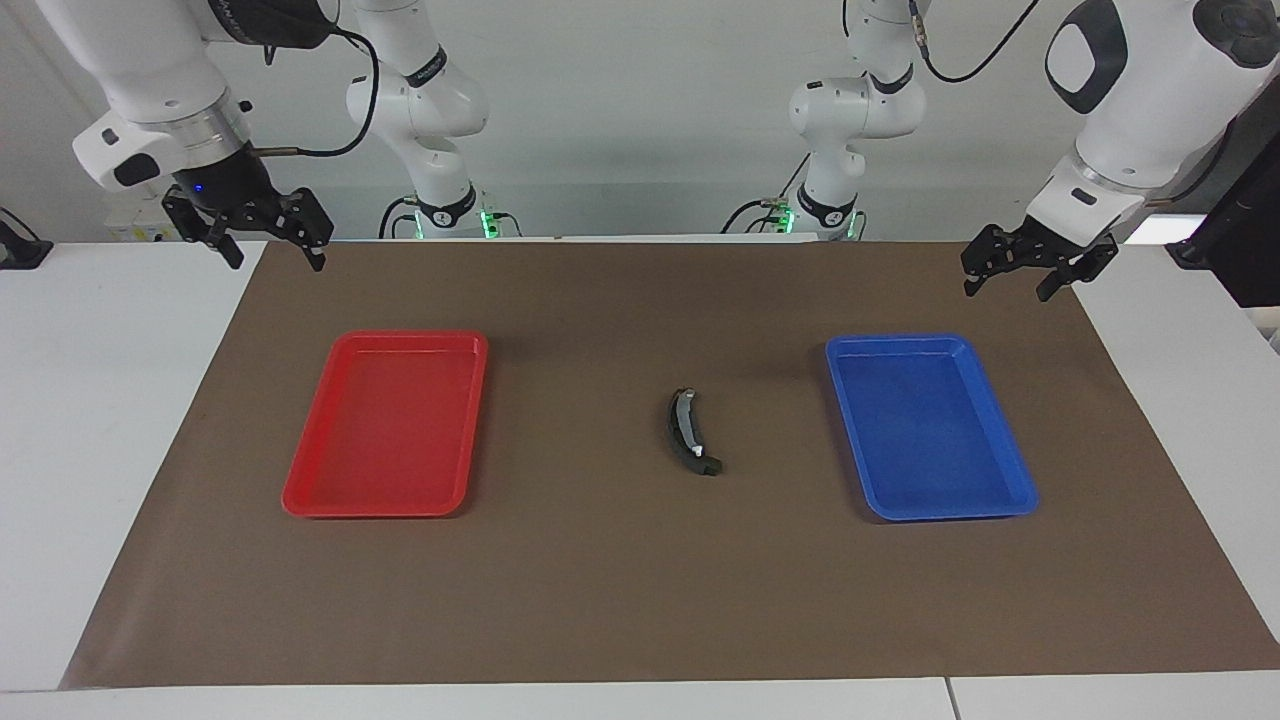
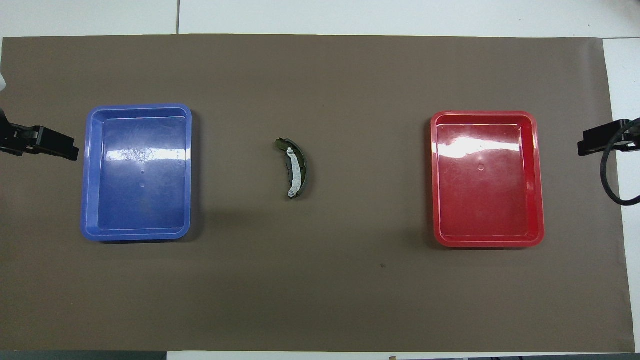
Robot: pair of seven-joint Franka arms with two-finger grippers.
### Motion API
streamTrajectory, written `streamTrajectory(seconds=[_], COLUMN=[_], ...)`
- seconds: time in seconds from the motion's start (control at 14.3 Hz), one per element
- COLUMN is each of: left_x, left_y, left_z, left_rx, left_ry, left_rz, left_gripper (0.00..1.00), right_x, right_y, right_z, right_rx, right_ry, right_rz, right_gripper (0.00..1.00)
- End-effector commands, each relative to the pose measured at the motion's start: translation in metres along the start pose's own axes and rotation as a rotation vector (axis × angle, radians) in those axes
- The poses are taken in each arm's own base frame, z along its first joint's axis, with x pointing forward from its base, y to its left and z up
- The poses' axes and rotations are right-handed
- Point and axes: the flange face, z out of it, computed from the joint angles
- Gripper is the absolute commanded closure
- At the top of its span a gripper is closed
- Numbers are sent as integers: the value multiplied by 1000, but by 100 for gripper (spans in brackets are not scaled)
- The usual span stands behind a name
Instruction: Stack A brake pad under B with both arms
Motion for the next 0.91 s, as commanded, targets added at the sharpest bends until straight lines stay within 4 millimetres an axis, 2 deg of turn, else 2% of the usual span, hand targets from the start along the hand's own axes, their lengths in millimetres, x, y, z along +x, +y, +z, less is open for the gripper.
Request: streamTrajectory(seconds=[0.0,0.84], left_x=[-10,-10], left_y=[-2,-2], left_z=[0,0], left_rx=[17,17], left_ry=[9,9], left_rz=[-10,-10], left_gripper=[2,2], right_x=[-2,-1], right_y=[-1,-1], right_z=[2,4], right_rx=[-1,-1], right_ry=[10,10], right_rz=[9,26], right_gripper=[0,0])
